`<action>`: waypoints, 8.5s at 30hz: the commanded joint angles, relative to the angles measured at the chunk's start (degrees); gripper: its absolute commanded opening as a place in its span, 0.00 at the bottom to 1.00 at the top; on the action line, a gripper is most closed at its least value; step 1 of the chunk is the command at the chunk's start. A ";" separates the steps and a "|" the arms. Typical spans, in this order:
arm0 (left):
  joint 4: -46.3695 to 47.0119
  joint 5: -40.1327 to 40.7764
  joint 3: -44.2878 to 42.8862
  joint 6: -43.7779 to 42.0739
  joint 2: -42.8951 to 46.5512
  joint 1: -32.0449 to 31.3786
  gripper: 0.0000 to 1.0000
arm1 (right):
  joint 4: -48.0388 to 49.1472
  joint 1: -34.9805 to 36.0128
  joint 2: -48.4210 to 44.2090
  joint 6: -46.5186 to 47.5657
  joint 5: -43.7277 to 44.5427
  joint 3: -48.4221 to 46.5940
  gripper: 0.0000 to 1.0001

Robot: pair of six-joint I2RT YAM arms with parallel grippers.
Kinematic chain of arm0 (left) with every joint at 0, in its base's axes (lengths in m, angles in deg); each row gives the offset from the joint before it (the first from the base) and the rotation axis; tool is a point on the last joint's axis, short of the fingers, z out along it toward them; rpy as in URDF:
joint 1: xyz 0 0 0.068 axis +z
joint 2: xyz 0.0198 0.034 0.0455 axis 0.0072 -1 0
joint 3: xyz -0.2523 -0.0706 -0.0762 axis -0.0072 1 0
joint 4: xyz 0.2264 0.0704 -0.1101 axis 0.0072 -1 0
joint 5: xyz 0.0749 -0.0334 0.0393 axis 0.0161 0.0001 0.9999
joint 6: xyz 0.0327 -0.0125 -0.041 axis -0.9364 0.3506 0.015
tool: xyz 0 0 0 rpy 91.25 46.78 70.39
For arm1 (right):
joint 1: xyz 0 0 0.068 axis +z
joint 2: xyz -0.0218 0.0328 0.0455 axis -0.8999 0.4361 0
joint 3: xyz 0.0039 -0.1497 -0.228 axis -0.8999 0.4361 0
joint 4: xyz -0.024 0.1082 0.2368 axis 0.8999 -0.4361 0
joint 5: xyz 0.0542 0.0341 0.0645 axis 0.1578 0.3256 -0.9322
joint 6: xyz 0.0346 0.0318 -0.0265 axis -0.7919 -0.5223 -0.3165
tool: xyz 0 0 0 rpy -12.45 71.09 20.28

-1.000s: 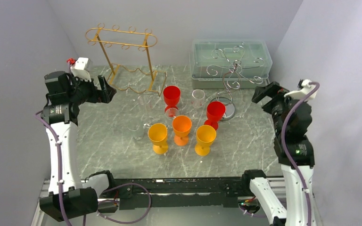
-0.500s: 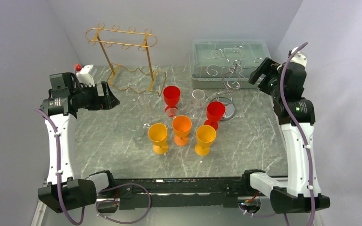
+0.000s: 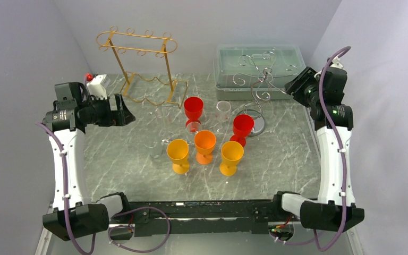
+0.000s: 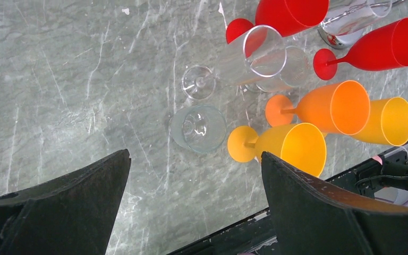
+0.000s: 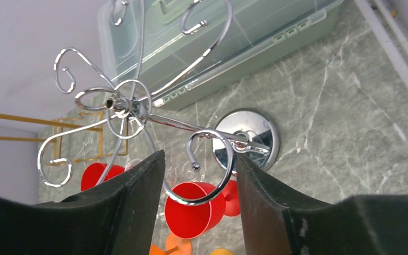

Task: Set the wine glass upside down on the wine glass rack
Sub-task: Adjust the wine rack at the center of the board, then pick up the wine glass at the center of the board, then turn the wine glass upside down at the wine rack.

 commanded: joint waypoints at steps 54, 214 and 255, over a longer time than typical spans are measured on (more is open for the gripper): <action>-5.14 -9.48 -5.41 -3.94 0.41 0.08 0.99 | -7.71 0.29 -16.73 -4.93 8.20 -4.33 0.82; -5.89 -23.16 -9.49 -1.71 2.02 -7.28 0.99 | 11.35 64.53 17.10 7.79 20.41 -17.59 0.00; -4.00 -23.59 -3.39 -9.54 6.56 -9.54 0.06 | 22.94 76.24 22.56 1.38 16.34 -17.19 0.00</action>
